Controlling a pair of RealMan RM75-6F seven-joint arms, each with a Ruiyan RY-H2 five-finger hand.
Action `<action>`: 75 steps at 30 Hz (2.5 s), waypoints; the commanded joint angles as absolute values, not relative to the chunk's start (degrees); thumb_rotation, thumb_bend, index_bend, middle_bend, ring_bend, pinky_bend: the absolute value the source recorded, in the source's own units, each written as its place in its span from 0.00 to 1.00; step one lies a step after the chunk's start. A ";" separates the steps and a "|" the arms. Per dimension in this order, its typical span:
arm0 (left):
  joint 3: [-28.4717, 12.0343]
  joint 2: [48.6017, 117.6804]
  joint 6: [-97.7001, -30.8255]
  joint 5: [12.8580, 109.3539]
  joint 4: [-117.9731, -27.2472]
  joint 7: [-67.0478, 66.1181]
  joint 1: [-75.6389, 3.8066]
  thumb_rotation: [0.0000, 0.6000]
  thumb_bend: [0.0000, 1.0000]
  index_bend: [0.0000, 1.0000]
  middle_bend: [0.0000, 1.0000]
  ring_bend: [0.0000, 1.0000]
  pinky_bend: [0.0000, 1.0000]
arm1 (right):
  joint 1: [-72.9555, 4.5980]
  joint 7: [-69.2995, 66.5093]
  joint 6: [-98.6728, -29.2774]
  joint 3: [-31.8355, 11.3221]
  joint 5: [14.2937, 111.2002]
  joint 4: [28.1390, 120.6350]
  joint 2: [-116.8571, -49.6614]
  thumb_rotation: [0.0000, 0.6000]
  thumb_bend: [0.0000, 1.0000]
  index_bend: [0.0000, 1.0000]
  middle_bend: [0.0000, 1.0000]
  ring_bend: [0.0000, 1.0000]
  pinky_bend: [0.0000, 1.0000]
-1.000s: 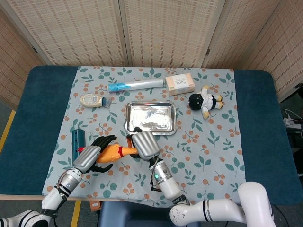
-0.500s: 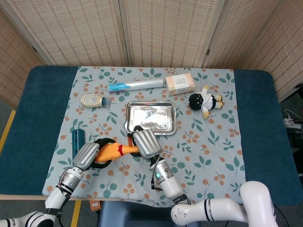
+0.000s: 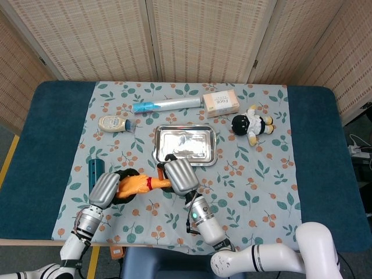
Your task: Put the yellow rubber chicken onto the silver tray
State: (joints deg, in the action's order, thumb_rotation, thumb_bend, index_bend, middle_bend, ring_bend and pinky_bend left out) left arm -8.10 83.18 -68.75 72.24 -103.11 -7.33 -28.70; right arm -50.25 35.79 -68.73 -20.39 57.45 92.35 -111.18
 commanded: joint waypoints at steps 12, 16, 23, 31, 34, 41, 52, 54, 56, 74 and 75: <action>-6.03 77.97 -60.95 77.49 -103.26 6.77 -30.20 1.00 0.38 0.00 0.00 0.00 0.08 | -50.25 36.36 -69.16 -20.06 57.07 92.89 -110.77 1.00 0.33 0.99 0.66 0.85 1.00; -5.53 75.72 -57.85 77.67 -103.96 9.13 -31.17 1.00 0.34 0.00 0.00 0.00 0.03 | -50.09 36.30 -69.32 -19.88 57.12 92.80 -110.56 1.00 0.32 0.99 0.66 0.85 1.00; -5.21 74.72 -57.65 80.34 -102.30 10.82 -31.73 1.00 0.33 0.00 0.00 0.00 0.01 | -49.49 36.48 -69.65 -19.39 57.35 93.03 -109.24 1.00 0.32 0.99 0.66 0.85 1.00; -6.52 72.43 -58.77 79.77 -97.84 7.91 -32.21 1.00 0.32 0.00 0.00 0.00 0.00 | -47.50 35.89 -69.92 -18.05 58.32 96.31 -104.75 1.00 0.33 0.99 0.66 0.85 1.00; -7.77 72.29 -60.21 78.49 -94.98 7.65 -31.96 1.00 0.32 0.00 0.00 0.00 0.00 | -46.65 35.55 -70.21 -17.64 59.09 97.59 -102.54 1.00 0.33 0.99 0.66 0.85 1.00; -9.41 69.69 -62.86 75.48 -91.11 8.64 -29.99 1.00 0.32 0.00 0.00 0.00 0.00 | -45.32 34.32 -70.14 -17.38 59.00 94.51 -99.63 1.00 0.32 0.99 0.66 0.85 1.00; -4.76 66.22 -66.30 83.00 -91.62 17.33 -25.45 1.00 0.32 0.00 0.00 0.00 0.00 | -48.99 25.84 -65.48 -21.36 56.86 70.40 -107.41 1.00 0.32 0.99 0.66 0.85 1.00; -4.27 66.32 -66.14 83.70 -91.37 17.63 -25.43 1.00 0.32 0.00 0.00 0.00 0.00 | -50.08 23.96 -64.57 -21.74 57.07 65.21 -110.05 1.00 0.32 0.99 0.66 0.85 1.00; -3.85 66.27 -65.75 84.27 -91.17 17.82 -25.54 1.00 0.32 0.00 0.00 0.00 0.00 | -51.57 21.41 -63.52 -21.89 58.01 58.31 -113.45 1.00 0.32 0.99 0.66 0.84 1.00; -3.66 67.17 -60.74 82.10 -87.83 19.77 -27.18 1.00 0.34 0.00 0.00 0.00 0.00 | -57.63 4.02 -53.61 -23.22 62.52 28.86 -125.22 1.00 0.32 0.53 0.36 0.36 0.71; -3.66 67.16 -60.70 82.10 -87.85 19.79 -27.20 1.00 0.34 0.00 0.00 0.00 0.00 | -57.51 3.98 -53.05 -23.12 62.62 29.07 -124.86 1.00 0.32 0.46 0.31 0.31 0.67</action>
State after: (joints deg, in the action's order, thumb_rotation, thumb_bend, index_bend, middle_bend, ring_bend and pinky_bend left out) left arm -3.65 67.16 -60.69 82.10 -87.85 19.79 -27.20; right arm -57.44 4.50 -54.18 -23.36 62.16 29.28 -125.12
